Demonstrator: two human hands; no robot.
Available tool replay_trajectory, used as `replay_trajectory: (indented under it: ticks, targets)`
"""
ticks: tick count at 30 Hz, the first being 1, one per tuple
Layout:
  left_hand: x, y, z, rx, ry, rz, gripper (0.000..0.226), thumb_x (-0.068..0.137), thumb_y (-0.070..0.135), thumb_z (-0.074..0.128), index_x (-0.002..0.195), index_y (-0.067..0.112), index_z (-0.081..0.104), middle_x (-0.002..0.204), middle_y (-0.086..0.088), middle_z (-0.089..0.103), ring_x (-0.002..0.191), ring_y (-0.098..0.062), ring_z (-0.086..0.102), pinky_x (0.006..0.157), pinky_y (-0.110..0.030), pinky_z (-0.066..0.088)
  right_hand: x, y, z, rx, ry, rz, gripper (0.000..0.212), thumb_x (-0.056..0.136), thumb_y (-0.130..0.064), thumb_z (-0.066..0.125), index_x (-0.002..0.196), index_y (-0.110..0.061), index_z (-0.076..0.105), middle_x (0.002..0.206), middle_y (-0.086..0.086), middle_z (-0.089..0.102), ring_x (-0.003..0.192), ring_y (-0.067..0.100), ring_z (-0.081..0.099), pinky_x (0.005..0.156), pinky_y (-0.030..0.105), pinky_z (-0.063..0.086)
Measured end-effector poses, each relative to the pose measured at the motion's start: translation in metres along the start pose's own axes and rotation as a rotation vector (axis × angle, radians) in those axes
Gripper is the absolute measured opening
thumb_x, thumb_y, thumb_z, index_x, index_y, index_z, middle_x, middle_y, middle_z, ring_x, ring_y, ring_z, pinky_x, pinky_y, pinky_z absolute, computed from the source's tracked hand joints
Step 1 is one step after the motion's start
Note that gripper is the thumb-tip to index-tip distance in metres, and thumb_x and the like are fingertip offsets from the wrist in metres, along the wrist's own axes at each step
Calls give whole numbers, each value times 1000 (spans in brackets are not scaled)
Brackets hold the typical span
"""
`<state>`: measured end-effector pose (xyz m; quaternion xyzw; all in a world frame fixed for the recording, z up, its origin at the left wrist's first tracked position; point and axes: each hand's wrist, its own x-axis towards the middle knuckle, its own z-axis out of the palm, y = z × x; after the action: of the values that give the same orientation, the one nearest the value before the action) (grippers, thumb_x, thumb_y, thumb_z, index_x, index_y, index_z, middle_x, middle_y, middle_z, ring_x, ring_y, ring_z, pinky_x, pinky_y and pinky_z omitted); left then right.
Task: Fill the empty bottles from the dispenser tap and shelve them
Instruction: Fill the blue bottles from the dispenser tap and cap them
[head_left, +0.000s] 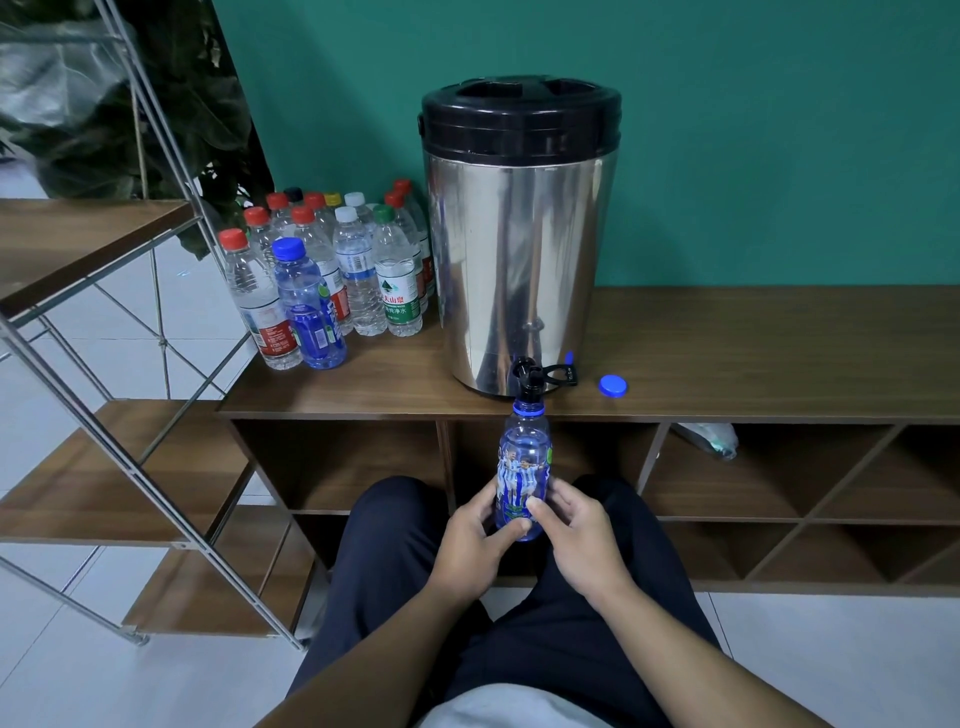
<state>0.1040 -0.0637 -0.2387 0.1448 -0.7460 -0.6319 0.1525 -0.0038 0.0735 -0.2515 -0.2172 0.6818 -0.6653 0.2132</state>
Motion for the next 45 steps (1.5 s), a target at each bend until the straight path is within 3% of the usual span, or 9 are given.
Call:
replay_trajectory:
  ticks: [40,45]
  targets:
    - [1,-2,0,-10,-2,14,53,106,0,72,152,25,64,141,6,77,136,-14,70,117,-36,55,0,0,1,0,19,-5,34,108,-6,68,139,-19,73,131,-2,79,127,19,74,109,52,59]
    - [2,-2,0,13,2,7,52,106,2,73,151,27,65,141,7,76,135,-14,71,118,-40,56,0,-1,1,1,20,-10,33,108,-5,67,138,-18,73,130,-1,80,125,19,74,108,51,60]
